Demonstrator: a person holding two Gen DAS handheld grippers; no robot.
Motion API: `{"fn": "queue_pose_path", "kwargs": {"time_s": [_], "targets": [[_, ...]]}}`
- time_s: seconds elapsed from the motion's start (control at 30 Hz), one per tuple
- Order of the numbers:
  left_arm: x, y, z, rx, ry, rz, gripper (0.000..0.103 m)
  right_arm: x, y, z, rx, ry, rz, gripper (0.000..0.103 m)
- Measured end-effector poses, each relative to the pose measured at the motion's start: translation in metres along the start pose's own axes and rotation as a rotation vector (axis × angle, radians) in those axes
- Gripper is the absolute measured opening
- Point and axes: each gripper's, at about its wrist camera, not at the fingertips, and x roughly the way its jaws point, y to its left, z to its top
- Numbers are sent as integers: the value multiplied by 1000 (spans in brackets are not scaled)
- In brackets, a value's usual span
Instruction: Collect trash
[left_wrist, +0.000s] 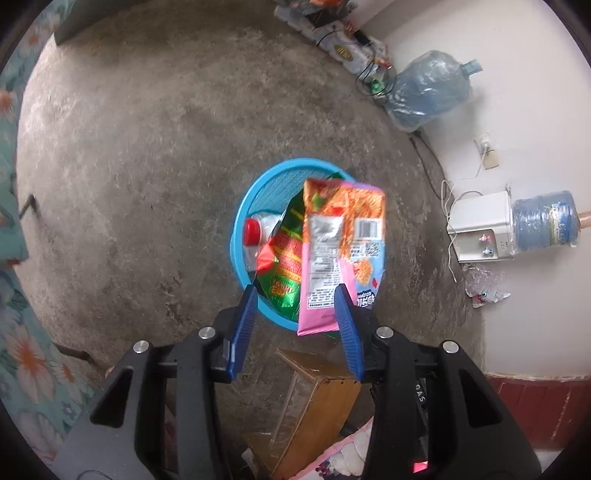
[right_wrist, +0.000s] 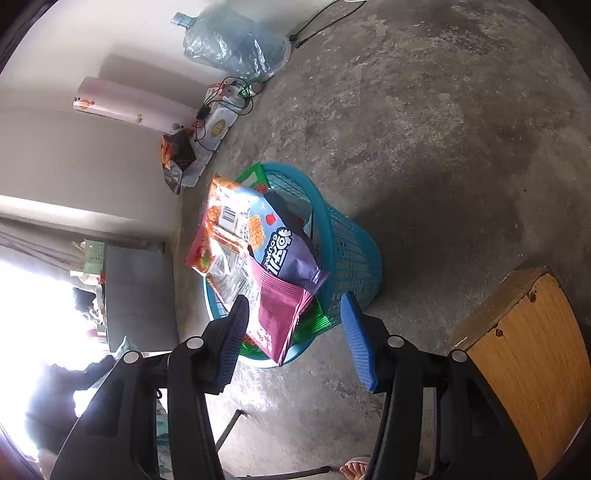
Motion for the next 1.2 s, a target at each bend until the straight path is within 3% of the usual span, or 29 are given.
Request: {"fn": "queue_pose_path", "kwargs": {"time_s": [0.17, 0.23, 0.3, 0.37, 0.4, 0.43, 0.57, 0.63, 0.7, 0.83, 1.0, 1.2], "targets": [[-69, -17, -6, 120, -105, -57, 41, -15, 19, -5, -51, -17, -2, 51], [-109, -20, -18, 167, -193, -71, 41, -29, 39, -10, -119, -38, -4, 51], [-162, -14, -40, 184, -340, -78, 43, -44, 68, -19, -235, -70, -13, 51], [-210, -6, -65, 203, -463, -68, 51, -61, 99, -34, -358, -95, -6, 52], [-230, -2, -78, 217, -515, -50, 63, -71, 120, -45, -427, -101, 10, 53], [-248, 1, -89, 230, -557, -16, 70, -80, 138, -54, -486, -105, 32, 58], [-309, 32, -139, 208, -692, 81, 85, -131, 219, -110, -798, -188, 91, 78], [-330, 49, -160, 160, -725, 142, 93, -157, 250, -149, -968, -250, 104, 89], [-349, 66, -184, 90, -765, 224, 94, -178, 270, -185, -1097, -302, 117, 95], [-370, 94, -229, 1, -820, 345, 94, -210, 289, -240, -1222, -333, 122, 96], [-372, 122, -272, -54, -772, 480, 94, -240, 298, -300, -1358, -333, 79, 96], [-371, 144, -318, -121, -749, 509, 94, -256, 280, -347, -1491, -300, -40, 96]]}}
